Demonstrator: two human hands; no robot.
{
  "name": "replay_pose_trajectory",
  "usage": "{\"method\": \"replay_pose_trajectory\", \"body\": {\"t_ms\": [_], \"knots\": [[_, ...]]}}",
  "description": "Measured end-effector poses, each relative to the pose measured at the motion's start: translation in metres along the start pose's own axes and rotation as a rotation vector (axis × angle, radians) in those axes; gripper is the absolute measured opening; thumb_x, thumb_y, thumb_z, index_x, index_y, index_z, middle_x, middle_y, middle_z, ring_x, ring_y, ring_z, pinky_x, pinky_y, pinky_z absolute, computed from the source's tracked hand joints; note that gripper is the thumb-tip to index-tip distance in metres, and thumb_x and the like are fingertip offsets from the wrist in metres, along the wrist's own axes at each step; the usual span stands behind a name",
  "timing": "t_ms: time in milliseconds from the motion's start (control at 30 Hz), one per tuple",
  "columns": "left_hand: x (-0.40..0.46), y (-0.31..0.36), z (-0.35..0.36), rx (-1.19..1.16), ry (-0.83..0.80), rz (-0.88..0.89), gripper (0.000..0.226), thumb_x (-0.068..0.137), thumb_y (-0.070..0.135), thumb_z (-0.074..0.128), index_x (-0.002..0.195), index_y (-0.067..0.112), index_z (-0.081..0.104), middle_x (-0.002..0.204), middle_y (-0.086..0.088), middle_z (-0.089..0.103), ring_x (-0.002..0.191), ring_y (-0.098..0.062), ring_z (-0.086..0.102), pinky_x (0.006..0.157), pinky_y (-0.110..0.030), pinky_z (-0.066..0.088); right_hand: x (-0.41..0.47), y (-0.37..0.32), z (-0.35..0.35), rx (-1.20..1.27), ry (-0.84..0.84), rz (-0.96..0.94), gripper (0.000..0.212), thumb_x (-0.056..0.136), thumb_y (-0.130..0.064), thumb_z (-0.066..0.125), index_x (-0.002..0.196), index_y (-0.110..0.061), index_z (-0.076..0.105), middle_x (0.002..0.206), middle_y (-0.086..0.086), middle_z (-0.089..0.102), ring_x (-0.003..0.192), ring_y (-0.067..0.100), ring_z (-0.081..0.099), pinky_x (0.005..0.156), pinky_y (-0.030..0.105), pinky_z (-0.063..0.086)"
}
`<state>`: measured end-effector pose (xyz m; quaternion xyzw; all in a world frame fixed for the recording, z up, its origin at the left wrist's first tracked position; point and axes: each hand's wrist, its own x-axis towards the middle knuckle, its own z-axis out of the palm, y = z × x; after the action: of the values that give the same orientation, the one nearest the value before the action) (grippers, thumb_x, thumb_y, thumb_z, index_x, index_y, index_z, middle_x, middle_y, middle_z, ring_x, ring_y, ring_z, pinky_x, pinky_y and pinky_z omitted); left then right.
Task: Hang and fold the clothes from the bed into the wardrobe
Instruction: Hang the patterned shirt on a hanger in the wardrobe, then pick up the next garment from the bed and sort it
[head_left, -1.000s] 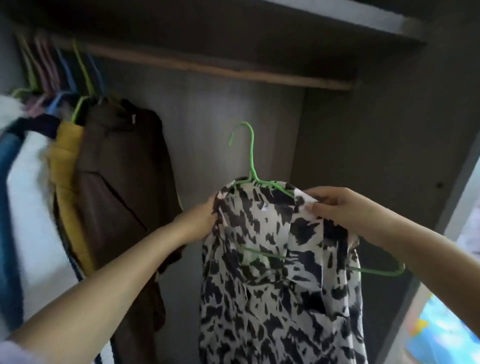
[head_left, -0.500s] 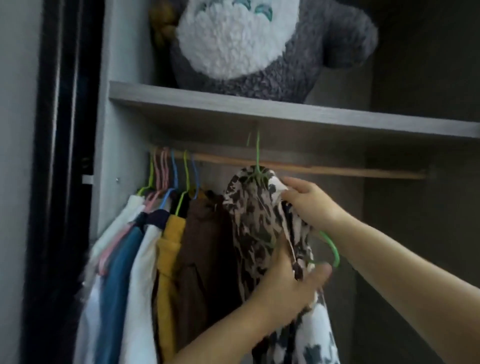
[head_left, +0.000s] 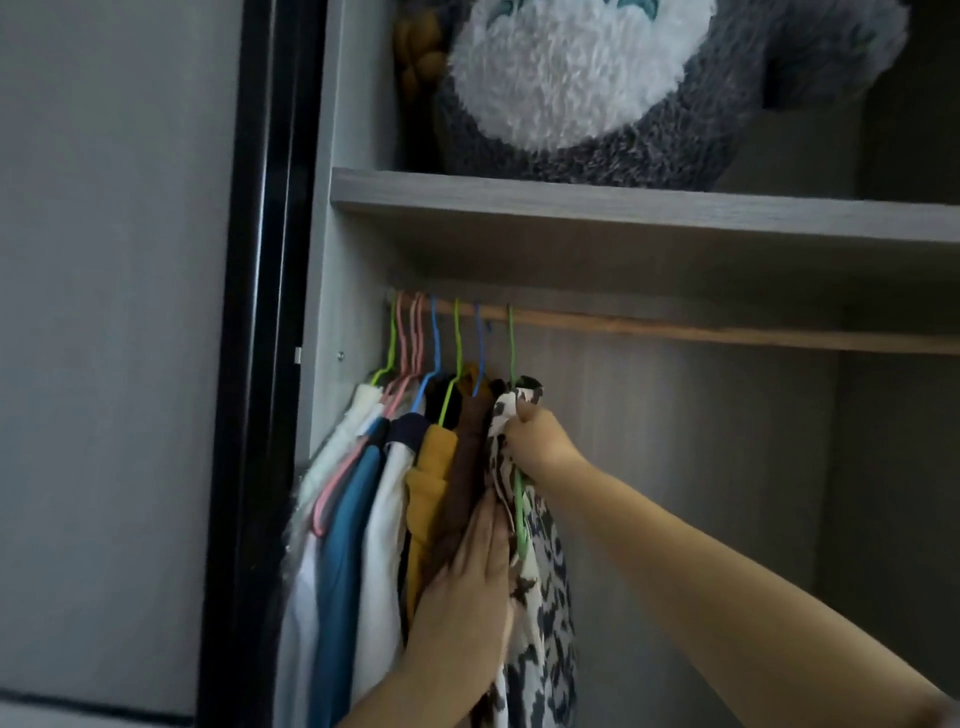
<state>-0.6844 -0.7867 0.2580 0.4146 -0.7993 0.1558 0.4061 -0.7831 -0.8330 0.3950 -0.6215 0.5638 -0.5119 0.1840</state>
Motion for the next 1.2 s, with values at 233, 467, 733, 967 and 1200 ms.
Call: {"method": "replay_pose_trajectory", "body": {"t_ms": [233,467,733,967,1200], "knots": [[-0.013,0.017,-0.011,-0.110,0.144,0.069,0.057,0.085,0.023,0.044,0.140,0.010,0.035,0.143,-0.007,0.044,0.130,-0.018,0.042,0.099,-0.031,0.046,-0.022,0.043,-0.050,-0.209,0.029,0.015,0.061,0.100,-0.044,0.036,0.152,-0.023,0.014,0.113,0.009,0.062,0.087,0.024,0.063,0.077,0.040,0.054],[-0.016,0.102,0.007,-0.277,0.524,0.297,0.040,0.082,0.007,0.057,0.121,0.009,0.049,0.116,-0.015,0.058,0.108,-0.028,0.051,0.090,-0.042,0.041,-0.129,0.138,-0.134,-0.871,0.258,-0.057,0.056,0.098,-0.034,0.038,0.151,-0.022,0.023,0.137,0.009,0.045,0.126,0.031,0.042,0.101,0.046,0.036],[-0.075,0.246,0.094,-0.416,-0.166,0.490,0.051,0.079,0.018,0.049,0.130,0.017,0.042,0.127,-0.008,0.053,0.117,-0.027,0.052,0.106,-0.052,0.034,-0.338,0.246,-0.220,-1.222,0.325,0.211,0.053,0.091,-0.038,0.034,0.142,-0.022,0.040,0.148,0.010,0.041,0.140,0.028,0.026,0.107,0.061,0.028],[-0.191,0.415,0.118,-0.558,-0.480,0.797,0.054,0.072,0.028,0.037,0.125,0.020,0.044,0.118,-0.006,0.059,0.111,-0.022,0.048,0.099,-0.053,0.043,-0.567,0.281,-0.295,-1.214,0.351,0.799,0.050,0.085,-0.039,0.037,0.133,-0.025,0.044,0.134,0.013,0.056,0.130,0.031,0.045,0.092,0.068,0.042],[-0.289,0.573,0.098,-0.682,-0.657,0.971,0.068,0.058,0.023,0.073,0.121,0.020,0.046,0.113,-0.008,0.062,0.109,-0.020,0.043,0.090,-0.058,0.047,-0.763,0.257,-0.362,-1.254,0.354,1.236,0.066,0.085,-0.033,0.067,0.144,-0.024,0.039,0.152,0.012,0.035,0.146,0.029,0.016,0.104,0.068,0.025]]}}
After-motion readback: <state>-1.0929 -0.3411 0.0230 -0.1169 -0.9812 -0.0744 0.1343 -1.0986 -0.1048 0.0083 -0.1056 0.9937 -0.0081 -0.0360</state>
